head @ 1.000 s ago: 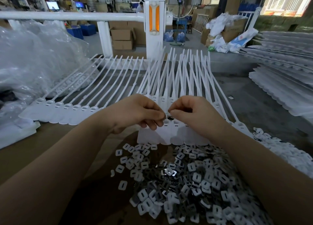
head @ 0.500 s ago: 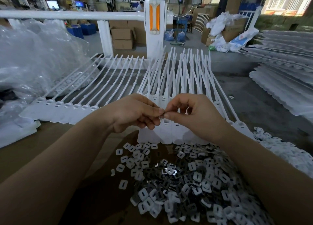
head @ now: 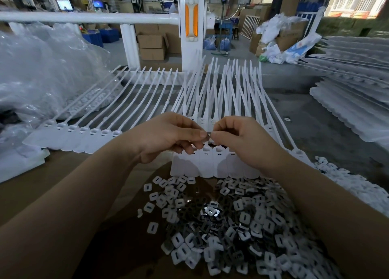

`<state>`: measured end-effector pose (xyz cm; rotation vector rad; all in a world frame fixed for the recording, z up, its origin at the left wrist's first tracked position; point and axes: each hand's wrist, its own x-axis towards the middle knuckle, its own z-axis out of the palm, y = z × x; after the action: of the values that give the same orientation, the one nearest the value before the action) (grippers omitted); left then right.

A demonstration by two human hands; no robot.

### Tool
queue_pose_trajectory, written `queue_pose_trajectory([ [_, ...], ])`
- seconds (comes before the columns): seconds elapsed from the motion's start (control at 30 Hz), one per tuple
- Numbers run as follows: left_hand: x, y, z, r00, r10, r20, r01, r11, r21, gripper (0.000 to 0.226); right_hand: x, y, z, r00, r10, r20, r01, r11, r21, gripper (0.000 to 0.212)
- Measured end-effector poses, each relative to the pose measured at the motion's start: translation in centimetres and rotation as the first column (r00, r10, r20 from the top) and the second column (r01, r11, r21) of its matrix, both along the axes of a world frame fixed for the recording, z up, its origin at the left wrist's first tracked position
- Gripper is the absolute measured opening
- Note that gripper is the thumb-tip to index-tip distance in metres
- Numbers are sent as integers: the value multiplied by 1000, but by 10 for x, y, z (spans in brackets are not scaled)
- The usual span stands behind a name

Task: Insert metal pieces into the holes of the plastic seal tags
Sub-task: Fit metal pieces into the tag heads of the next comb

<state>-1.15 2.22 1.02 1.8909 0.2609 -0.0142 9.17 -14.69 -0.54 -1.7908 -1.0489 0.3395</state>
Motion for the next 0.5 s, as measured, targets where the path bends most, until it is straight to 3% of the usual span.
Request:
queue_pose_trajectory([
  [0.13, 1, -4, 0, 999, 10, 35, -13, 997, 72, 8, 0, 0, 0, 1000, 4, 2, -4, 1000, 12, 8],
  [0.5, 1, -1, 0, 995, 24, 98, -27, 999, 34, 3, 1, -2, -1, 997, -42, 60, 36, 994, 104, 5],
])
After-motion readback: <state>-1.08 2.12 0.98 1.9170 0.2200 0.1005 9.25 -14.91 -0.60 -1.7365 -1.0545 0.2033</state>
